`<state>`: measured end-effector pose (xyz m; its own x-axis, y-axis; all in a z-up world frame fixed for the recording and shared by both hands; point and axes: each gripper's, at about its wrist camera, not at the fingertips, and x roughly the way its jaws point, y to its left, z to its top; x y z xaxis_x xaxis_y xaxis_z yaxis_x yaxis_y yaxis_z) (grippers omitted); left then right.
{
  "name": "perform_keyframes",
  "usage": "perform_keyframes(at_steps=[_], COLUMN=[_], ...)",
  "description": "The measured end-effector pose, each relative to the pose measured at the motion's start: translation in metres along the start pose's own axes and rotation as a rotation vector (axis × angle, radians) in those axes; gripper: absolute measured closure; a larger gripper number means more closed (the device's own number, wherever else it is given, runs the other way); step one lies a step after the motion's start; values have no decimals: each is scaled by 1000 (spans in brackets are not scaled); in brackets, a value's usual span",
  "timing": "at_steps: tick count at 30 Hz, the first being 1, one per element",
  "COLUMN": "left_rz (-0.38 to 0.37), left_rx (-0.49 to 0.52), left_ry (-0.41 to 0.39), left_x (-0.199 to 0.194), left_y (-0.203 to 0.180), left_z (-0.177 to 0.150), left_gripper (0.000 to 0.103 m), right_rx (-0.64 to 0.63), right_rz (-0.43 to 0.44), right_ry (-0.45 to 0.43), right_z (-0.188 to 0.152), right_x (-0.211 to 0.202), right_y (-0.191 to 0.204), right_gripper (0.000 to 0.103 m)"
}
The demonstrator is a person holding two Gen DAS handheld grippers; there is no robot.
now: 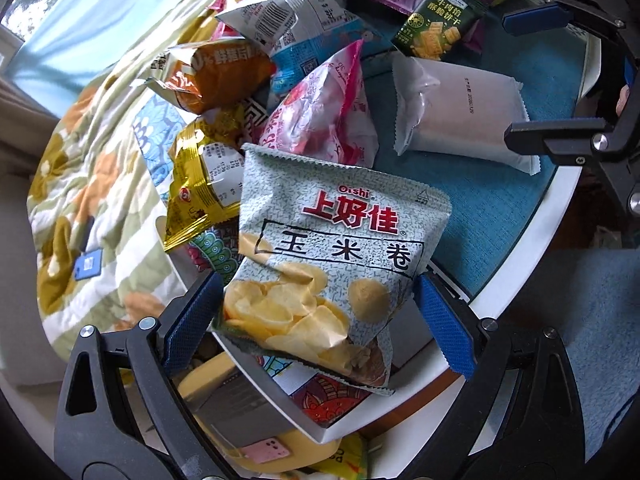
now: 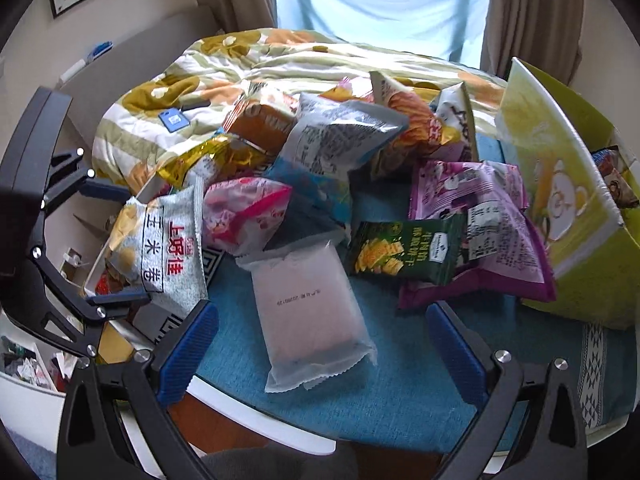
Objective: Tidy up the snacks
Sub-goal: 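Grasp the pale green Oishi corn roll bag with the left gripper while the right grasps the white packet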
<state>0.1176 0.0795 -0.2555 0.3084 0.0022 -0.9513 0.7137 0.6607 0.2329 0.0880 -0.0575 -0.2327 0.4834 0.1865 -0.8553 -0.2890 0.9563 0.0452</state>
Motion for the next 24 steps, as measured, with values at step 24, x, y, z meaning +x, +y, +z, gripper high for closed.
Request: perform_keyframes(at_steps=[24], left_rz=[-113], left_rx=[-145], left_ry=[13], left_x=[32], left_y=[27], left_z=[-5], left_gripper=[32], right_rx=[-120], right_rz=[54], right_ry=[129], right_z=[10], right_x=[64], right_y=[11], right_gripper=[5])
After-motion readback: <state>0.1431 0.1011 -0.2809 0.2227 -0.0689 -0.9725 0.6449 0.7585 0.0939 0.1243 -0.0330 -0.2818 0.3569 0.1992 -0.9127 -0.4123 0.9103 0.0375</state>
